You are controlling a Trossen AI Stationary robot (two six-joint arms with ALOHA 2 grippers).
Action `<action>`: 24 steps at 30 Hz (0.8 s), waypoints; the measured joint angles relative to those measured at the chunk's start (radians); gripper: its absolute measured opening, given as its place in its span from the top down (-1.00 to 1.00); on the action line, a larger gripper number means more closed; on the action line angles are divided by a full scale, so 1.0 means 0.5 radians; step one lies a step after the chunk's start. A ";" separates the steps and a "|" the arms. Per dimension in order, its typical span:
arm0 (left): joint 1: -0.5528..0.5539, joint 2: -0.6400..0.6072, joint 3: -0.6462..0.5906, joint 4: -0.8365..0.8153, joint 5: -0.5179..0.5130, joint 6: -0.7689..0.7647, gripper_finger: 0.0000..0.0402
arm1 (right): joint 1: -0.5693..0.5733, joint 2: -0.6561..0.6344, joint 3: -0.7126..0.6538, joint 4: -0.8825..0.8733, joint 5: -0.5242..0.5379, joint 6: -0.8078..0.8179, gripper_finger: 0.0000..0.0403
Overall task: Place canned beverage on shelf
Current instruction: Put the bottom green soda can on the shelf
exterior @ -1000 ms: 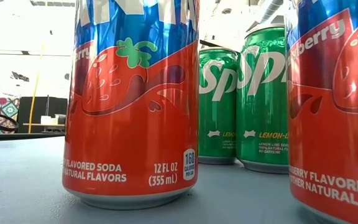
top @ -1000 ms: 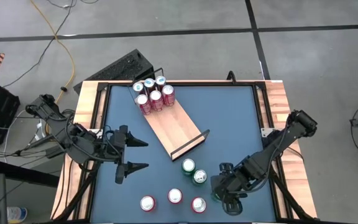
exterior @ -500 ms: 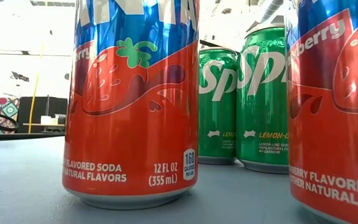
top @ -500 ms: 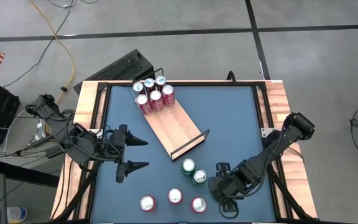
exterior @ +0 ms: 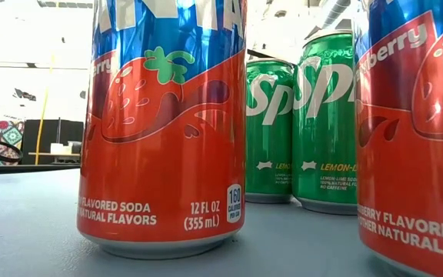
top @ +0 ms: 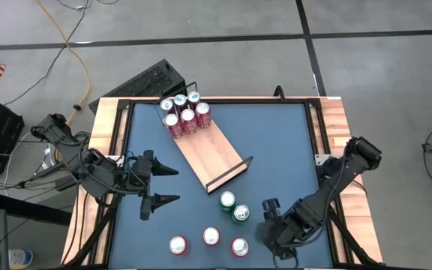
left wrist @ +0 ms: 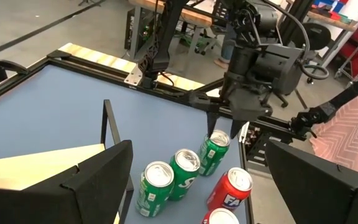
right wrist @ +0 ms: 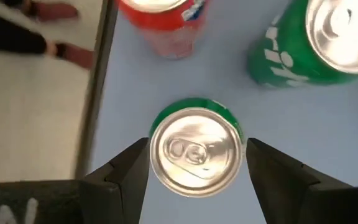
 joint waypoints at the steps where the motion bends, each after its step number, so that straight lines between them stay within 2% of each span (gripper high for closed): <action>1: 0.000 0.000 0.000 0.000 0.000 0.000 -0.75 | 0.014 0.000 0.000 -0.008 0.009 -0.088 -0.25; 9: 0.000 0.000 0.000 0.000 0.001 -0.039 -0.75 | 0.093 -0.001 0.000 -0.005 0.011 -0.654 -0.25; 15: 0.000 0.000 0.000 0.000 0.001 -0.047 -0.75 | 0.138 -0.002 0.000 0.002 0.202 -1.185 -0.25; 24: -0.001 0.000 0.000 0.000 -0.048 -0.083 -0.75 | 0.097 -0.002 0.000 0.003 0.190 -1.643 -0.24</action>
